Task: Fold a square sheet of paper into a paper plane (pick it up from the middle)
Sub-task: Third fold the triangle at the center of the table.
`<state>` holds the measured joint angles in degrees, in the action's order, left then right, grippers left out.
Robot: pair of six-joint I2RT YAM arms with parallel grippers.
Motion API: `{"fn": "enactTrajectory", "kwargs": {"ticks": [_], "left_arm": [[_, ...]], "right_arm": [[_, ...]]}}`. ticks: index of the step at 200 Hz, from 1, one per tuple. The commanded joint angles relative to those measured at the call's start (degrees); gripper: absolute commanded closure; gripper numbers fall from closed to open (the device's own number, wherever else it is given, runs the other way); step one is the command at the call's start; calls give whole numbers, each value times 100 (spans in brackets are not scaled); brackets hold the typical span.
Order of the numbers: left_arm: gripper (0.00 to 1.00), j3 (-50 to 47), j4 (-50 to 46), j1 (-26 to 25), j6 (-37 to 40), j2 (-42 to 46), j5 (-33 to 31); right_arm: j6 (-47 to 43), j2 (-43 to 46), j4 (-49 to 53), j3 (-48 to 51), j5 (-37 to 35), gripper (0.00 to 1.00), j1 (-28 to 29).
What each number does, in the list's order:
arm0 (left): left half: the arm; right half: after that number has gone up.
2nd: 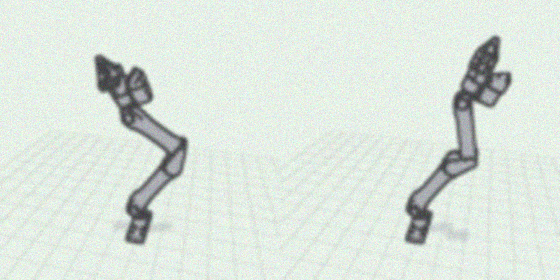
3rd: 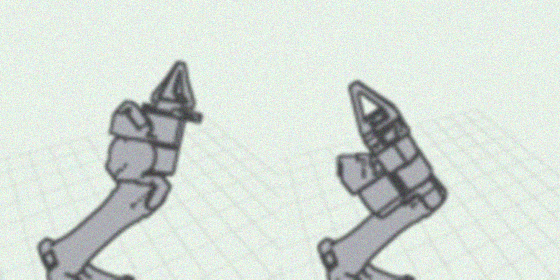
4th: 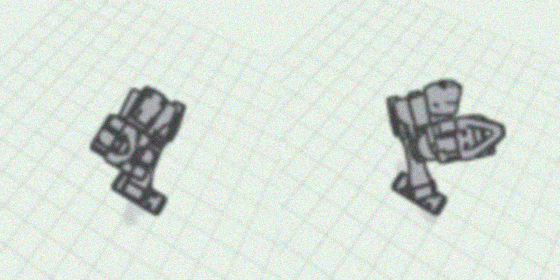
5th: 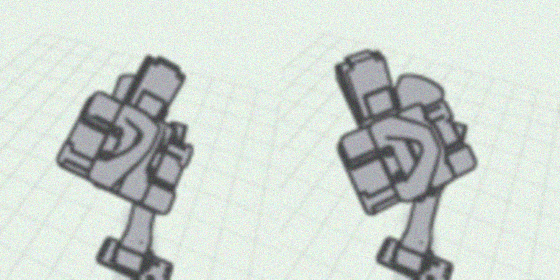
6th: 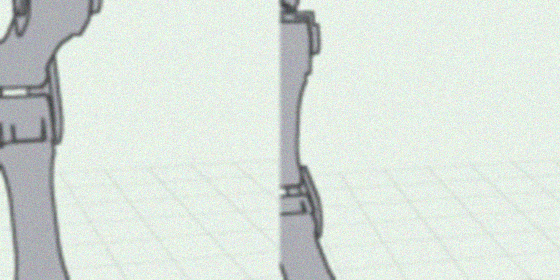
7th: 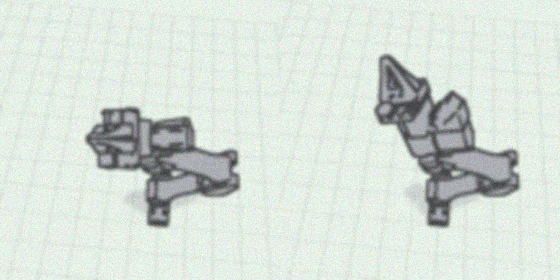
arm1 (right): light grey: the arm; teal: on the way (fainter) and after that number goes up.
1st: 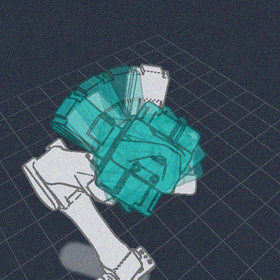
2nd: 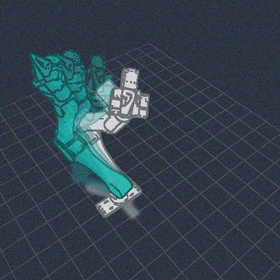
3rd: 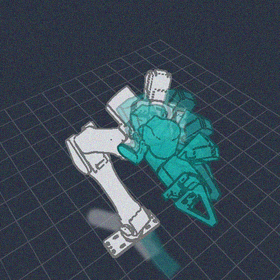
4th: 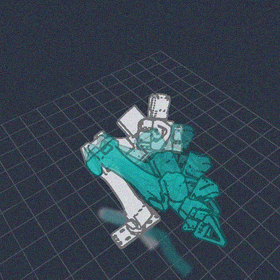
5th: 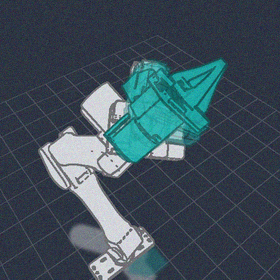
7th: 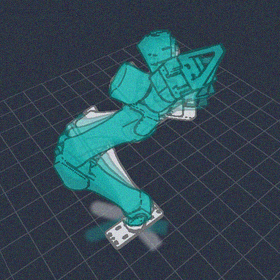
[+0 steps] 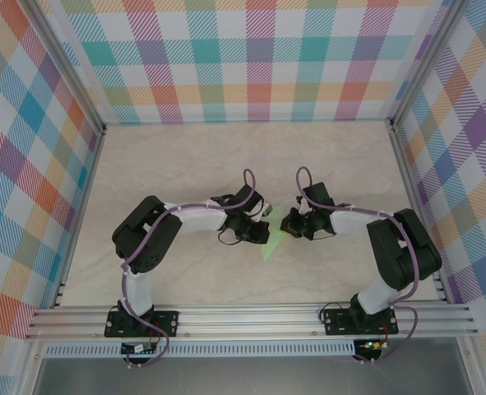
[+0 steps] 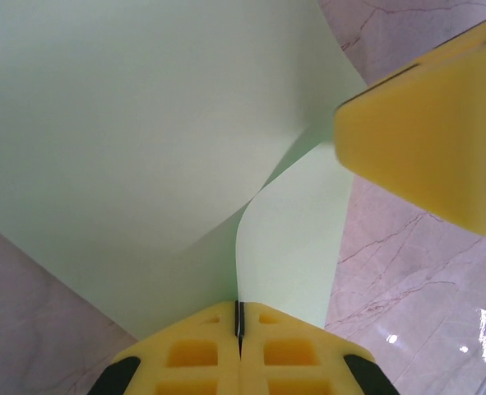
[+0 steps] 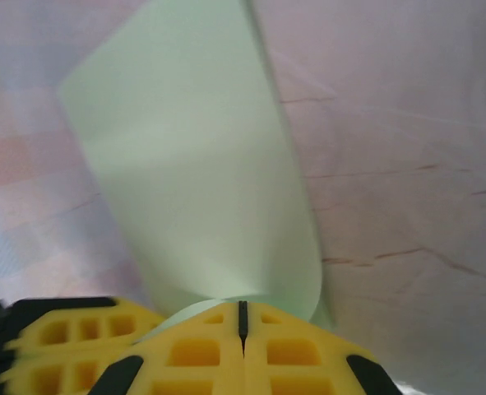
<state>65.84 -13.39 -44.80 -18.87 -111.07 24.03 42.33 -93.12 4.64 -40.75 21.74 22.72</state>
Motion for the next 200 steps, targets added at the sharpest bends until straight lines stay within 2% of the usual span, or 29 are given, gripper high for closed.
{"fn": "enactTrajectory", "kwargs": {"ticks": [1,33,77,131,162,200], "left_arm": [[97,25,-436,-1,155,-172,76],[97,12,-460,-1,165,-170,62],[97,34,-498,5,199,-151,50],[97,64,-494,-3,197,-170,67],[97,69,-506,-1,194,-152,56],[89,60,-530,2,41,50,-151]], "right_arm": [[-172,-213,165,17,-328,100,-47],[-90,-273,39,175,-209,100,-139],[83,-17,-532,141,715,100,-410],[-32,-442,-418,99,469,100,-429],[-80,-566,-104,176,90,100,-431],[-193,-233,0,208,29,100,-426]]}}
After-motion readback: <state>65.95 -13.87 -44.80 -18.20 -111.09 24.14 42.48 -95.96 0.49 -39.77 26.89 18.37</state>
